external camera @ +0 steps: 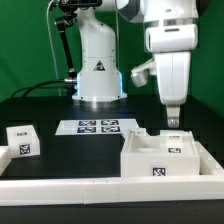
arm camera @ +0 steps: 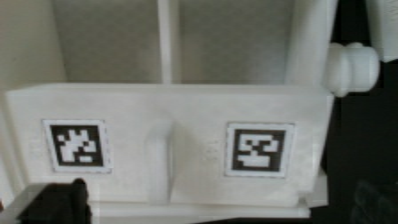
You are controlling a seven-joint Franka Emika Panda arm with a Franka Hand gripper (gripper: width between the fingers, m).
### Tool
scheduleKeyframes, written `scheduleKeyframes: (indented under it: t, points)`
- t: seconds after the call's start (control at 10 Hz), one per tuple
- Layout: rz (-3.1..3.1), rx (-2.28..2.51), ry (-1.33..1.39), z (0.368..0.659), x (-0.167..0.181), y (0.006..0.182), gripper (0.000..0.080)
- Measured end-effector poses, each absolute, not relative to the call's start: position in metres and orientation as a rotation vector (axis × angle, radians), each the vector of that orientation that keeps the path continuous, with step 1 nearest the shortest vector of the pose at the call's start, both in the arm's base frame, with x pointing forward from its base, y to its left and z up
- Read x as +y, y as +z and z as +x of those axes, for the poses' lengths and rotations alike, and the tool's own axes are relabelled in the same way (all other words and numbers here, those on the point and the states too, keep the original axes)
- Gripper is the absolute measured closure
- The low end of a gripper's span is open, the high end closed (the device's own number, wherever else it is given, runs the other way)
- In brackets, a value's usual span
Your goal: Assemble cabinet
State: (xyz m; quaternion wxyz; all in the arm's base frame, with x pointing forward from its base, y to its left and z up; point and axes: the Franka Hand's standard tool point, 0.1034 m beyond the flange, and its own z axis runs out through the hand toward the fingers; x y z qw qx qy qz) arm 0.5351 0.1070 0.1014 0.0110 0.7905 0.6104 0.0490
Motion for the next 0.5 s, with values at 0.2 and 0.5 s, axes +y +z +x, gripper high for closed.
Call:
scheduleKeyframes:
  t: [0.2, 0.5]
  points:
    - [2.483, 1.862, 0.154, 0.502, 0.114, 0.112, 0.0004]
    - [2.341, 2.075, 0.041, 0.470, 0.115, 0.105, 0.0003]
